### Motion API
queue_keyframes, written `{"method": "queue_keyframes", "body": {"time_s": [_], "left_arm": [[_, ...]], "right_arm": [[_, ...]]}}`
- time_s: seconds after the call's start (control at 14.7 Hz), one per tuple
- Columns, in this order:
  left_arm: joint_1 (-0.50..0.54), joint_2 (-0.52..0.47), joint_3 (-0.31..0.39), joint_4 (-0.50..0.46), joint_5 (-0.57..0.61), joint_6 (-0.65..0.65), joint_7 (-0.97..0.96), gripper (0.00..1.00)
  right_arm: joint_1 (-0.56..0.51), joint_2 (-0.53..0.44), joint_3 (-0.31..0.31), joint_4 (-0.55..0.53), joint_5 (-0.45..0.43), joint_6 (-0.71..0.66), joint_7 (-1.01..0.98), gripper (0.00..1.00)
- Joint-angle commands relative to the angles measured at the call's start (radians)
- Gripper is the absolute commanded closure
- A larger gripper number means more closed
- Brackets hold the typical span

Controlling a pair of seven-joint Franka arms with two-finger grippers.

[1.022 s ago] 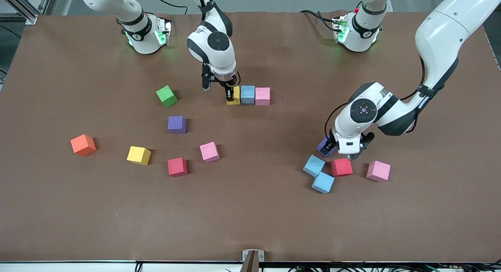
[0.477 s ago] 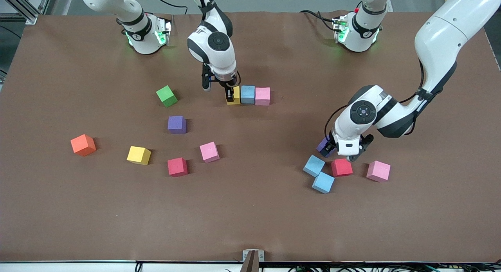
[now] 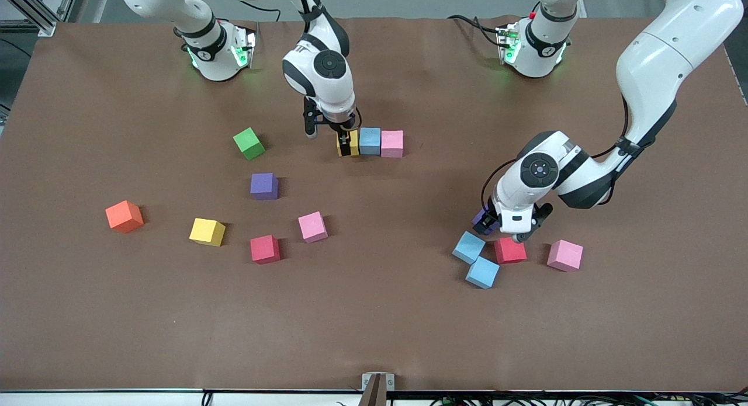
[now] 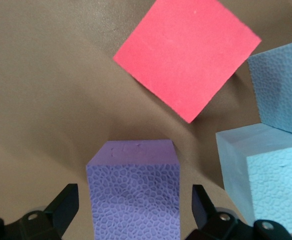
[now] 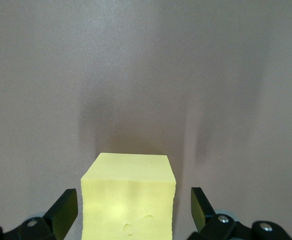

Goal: Arrange 11 blocks into digit 3
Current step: 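Lower the left gripper and grasp the purple cube, then reach the right gripper to the light pink cube and grasp it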

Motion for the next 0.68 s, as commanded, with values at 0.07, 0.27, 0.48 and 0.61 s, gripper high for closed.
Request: {"method": "queue_keyframes", "body": {"time_s": [0.07, 0.27, 0.48, 0.61], "left_arm": [[-0.023, 0.006, 0.02, 0.01, 0.025, 0.01, -0.02, 0.18], [-0.019, -0.005, 0.02, 0.012, 0.023, 0.01, -0.023, 0.43], [-0.01, -0.043, 0.014, 0.015, 0.008, -0.005, -0.022, 0.48], [0.01, -0.062, -0.015, 0.018, -0.014, -0.036, -0.022, 0.48]], "right_arm": [[0.01, -0.019, -0.007, 0.092, -0.011, -0.197, -0.034, 0.0], [0.002, -0.053, -0.01, 0.143, -0.011, -0.316, -0.077, 0.0], [-0.047, -0.125, -0.011, 0.148, -0.011, -0.385, -0.156, 0.0], [-0.084, -0.165, -0.013, 0.148, -0.011, -0.405, -0.245, 0.0]]}}
